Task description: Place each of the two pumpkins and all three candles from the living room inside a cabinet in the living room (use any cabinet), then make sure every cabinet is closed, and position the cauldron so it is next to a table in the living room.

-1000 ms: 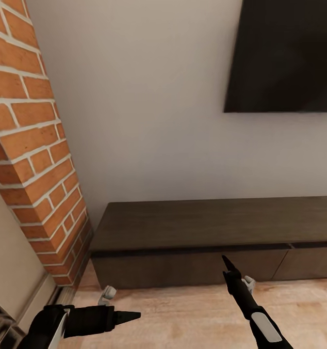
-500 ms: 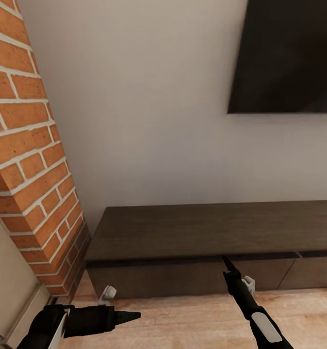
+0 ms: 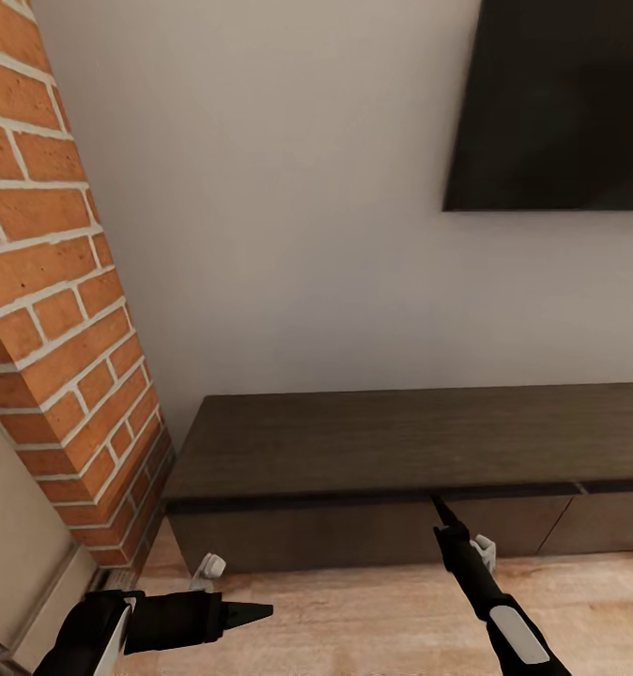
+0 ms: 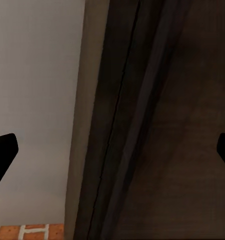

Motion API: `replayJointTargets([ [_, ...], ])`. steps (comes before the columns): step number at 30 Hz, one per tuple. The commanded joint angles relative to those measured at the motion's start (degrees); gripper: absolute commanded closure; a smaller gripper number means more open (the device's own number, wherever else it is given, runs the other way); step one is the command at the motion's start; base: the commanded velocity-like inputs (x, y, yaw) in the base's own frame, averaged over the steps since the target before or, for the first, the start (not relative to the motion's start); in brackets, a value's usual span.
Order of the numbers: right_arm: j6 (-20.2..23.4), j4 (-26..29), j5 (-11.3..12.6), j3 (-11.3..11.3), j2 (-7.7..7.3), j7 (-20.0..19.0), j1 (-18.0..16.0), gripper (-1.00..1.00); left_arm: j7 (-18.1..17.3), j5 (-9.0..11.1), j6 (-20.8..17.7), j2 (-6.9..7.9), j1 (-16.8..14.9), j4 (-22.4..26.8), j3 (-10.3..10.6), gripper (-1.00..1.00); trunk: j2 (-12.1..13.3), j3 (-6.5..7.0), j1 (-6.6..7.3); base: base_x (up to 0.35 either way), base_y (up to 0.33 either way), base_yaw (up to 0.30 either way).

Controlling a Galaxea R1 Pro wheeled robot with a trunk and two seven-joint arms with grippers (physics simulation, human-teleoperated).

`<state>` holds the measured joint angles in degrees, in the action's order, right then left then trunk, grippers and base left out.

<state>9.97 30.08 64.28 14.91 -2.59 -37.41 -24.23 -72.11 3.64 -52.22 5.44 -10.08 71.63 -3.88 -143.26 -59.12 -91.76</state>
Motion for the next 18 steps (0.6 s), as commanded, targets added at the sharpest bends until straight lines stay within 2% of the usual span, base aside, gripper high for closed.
replayJointTargets([
  [1, 0.58, -0.03, 0.58, 0.12, 0.01, -0.18, -0.03, -1.0, -0.06, 0.19, -0.52, 0.01, -0.02, 0.0, 0.0, -1.0, -0.02, -0.05, 0.01, 0.0, 0.0, 0.0],
  [3, 0.62, -0.07, 0.55, 0.12, -0.06, -0.19, -0.03, -1.0, -0.09, 0.24, -0.44, 0.01, -0.02, 0.0, 0.0, -1.0, -0.02, -0.05, 0.01, 0.0, 0.0, 0.0],
  [13, 0.67, -0.1, 0.5, 0.12, -0.13, -0.29, -0.03, -1.0, -0.14, 0.31, -0.36, 0.01, -0.02, 0.0, 0.01, -1.0, -0.15, -2.27, -0.25, 0.0, 0.0, 0.0],
  [18, 0.67, -0.09, 0.5, 0.12, -0.16, -0.3, -0.03, -1.0, -0.14, 0.31, -0.35, 0.01, -0.02, 0.0, 0.01, -1.0, -0.15, -2.27, -0.25, 0.0, 0.0, 0.0],
])
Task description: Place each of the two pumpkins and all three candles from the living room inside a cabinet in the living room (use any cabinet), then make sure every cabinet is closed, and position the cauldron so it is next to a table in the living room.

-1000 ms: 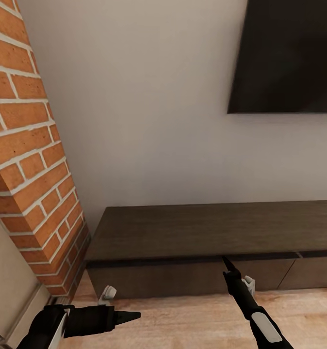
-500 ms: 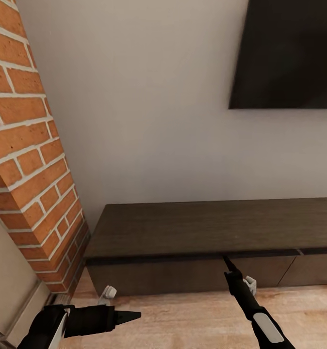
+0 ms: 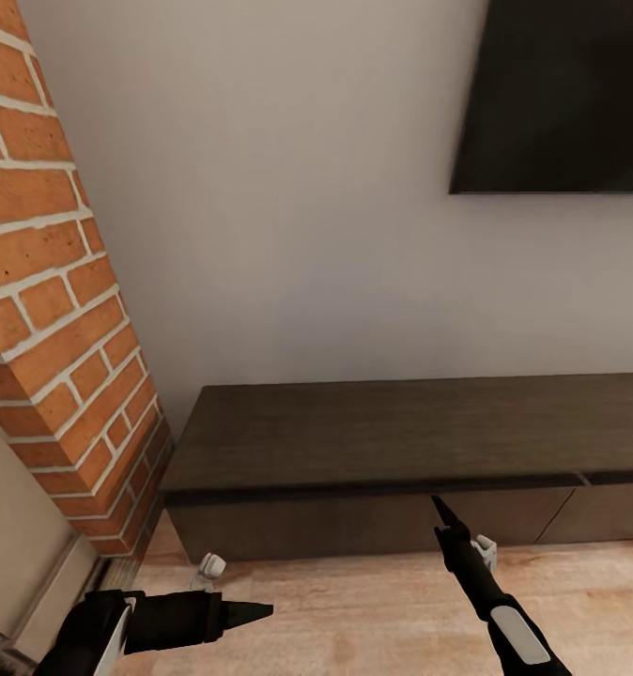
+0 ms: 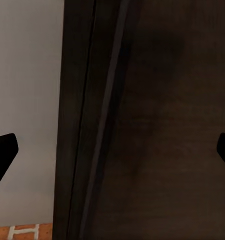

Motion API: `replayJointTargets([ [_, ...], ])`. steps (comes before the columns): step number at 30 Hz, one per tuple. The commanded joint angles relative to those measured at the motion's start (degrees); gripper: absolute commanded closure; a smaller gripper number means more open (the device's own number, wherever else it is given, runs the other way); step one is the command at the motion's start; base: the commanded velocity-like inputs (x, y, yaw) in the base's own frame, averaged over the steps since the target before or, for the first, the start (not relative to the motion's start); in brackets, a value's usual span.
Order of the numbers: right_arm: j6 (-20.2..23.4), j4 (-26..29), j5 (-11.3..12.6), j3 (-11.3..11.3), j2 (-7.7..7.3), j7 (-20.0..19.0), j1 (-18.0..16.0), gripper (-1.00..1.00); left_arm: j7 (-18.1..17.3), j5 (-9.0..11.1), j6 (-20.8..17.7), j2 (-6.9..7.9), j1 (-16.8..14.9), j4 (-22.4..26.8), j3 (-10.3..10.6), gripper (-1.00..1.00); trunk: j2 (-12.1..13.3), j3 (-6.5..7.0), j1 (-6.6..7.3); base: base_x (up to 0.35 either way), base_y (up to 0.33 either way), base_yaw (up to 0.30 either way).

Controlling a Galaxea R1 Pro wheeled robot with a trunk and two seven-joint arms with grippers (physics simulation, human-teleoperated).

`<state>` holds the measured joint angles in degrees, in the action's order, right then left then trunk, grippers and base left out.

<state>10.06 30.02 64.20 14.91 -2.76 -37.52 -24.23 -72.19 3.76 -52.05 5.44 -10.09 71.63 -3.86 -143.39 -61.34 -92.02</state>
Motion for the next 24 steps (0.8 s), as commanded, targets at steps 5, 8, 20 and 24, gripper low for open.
replayJointTargets([
  [5, 0.58, -0.04, 0.55, 0.06, 0.03, -0.18, -0.03, -1.0, -0.06, 0.24, -0.53, 0.01, -0.02, 0.0, -0.02, -1.0, -0.02, -0.05, 0.01, 0.0, 0.0, 0.0],
  [8, 0.58, -0.05, 0.51, 0.0, 0.03, -0.2, -0.03, -1.0, -0.01, 0.22, -0.56, 0.01, -0.02, 0.0, -0.02, -1.0, -0.02, -0.05, 0.01, 0.057, 0.0, 0.0],
  [20, 0.58, -0.01, 0.45, -0.14, -0.04, -0.26, -0.03, -1.0, 0.03, 0.19, -0.52, 0.01, -0.02, 0.0, 0.0, -1.0, -0.02, -0.05, 0.01, 0.051, 0.0, 0.0],
  [24, 0.58, 0.0, 0.35, -0.22, -0.05, -0.27, -0.03, -1.0, 0.03, 0.08, -0.51, 0.01, -0.04, 0.0, 0.0, -1.0, -0.02, -0.05, 0.01, 0.102, 0.0, 0.0],
])
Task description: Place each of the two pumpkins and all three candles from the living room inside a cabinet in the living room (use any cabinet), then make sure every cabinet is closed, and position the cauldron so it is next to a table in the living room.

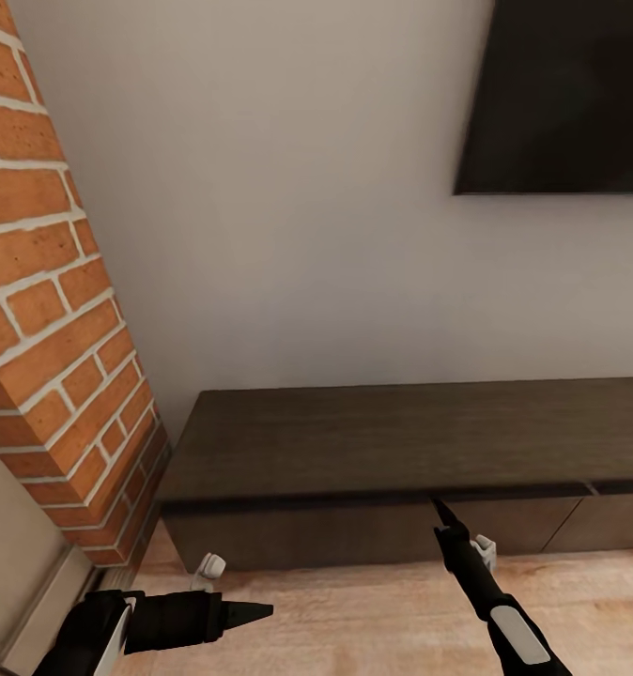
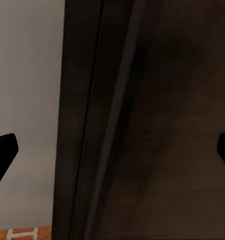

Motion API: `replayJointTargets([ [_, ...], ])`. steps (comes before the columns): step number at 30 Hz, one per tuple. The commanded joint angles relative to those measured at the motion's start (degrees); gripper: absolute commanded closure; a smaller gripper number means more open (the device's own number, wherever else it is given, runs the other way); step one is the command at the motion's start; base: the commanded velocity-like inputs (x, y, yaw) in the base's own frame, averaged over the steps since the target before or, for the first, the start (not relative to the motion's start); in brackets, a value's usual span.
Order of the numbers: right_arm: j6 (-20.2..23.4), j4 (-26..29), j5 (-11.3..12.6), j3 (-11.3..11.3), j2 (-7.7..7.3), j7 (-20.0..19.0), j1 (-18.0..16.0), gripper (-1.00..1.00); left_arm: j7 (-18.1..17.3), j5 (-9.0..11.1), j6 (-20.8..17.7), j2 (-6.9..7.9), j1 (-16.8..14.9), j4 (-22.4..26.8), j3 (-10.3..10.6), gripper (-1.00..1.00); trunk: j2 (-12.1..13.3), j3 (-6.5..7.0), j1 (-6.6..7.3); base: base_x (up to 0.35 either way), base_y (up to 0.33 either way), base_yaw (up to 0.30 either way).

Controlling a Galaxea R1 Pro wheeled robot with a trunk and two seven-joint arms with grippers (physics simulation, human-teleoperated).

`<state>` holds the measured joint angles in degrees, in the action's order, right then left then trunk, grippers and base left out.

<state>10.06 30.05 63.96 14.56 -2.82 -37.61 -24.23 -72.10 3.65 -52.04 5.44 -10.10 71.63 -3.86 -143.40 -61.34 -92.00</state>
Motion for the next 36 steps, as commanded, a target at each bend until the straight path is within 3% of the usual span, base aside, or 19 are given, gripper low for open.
replayJointTargets([
  [1, 0.58, -0.05, 0.57, 0.09, 0.01, -0.18, -0.03, -1.0, -0.06, 0.17, -0.52, 0.01, -0.03, 0.0, 0.0, -1.0, -0.02, -0.05, 0.0, 0.126, 0.0, 0.0],
  [36, 0.58, -0.08, 0.55, 0.12, 0.01, -0.18, -0.03, -1.0, -0.06, 0.02, -0.34, 0.01, -0.03, -0.01, 0.0, -1.0, -0.02, -0.05, 0.0, 0.032, 0.0, 0.0],
])
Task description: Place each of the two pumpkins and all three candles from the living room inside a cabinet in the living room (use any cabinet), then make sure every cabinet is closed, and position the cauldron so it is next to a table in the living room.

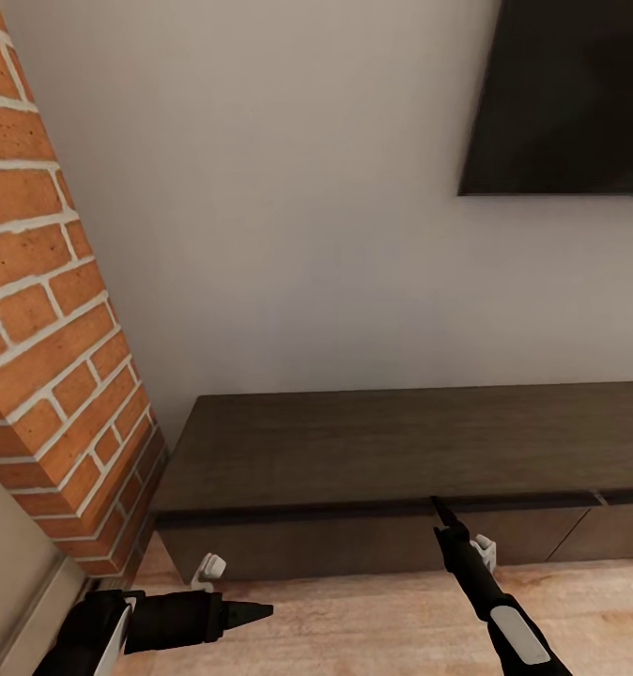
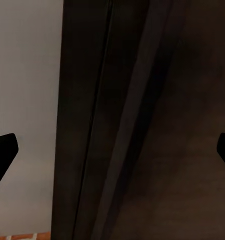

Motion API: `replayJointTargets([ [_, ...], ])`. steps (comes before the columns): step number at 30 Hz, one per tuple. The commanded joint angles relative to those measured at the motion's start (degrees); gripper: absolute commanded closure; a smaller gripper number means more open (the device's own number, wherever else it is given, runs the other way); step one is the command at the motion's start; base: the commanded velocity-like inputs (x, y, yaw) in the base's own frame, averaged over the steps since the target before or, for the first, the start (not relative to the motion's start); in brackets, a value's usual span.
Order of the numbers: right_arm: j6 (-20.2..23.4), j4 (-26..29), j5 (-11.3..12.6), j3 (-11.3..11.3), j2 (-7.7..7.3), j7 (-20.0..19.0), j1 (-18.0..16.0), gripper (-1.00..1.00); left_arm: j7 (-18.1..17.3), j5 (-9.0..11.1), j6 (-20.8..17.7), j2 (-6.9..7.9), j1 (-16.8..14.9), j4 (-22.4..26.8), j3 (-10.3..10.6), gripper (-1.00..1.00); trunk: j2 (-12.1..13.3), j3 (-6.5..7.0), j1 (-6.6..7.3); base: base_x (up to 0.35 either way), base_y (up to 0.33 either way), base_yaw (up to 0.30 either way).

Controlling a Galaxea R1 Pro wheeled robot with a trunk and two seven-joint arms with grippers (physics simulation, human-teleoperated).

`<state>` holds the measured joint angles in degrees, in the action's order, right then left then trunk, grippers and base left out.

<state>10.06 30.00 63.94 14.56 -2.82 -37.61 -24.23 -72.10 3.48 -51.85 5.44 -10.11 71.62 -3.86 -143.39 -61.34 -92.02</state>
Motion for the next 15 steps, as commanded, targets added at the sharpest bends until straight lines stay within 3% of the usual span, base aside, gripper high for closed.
replayJointTargets([
  [1, 0.58, -0.03, 0.58, 0.12, 0.01, -0.18, -0.03, -1.0, -0.06, 0.17, -0.53, 0.01, -0.04, 0.01, 0.0, -1.0, -0.02, -0.05, 0.01, 0.0, 0.0, 0.0],
  [15, 0.58, -0.02, 0.58, 0.12, 0.01, -0.18, -0.03, -1.0, 0.03, 0.12, -0.53, 0.01, 0.0, 0.01, 0.0, -1.0, -0.02, -0.05, 0.01, 0.022, 0.0, 0.0],
])
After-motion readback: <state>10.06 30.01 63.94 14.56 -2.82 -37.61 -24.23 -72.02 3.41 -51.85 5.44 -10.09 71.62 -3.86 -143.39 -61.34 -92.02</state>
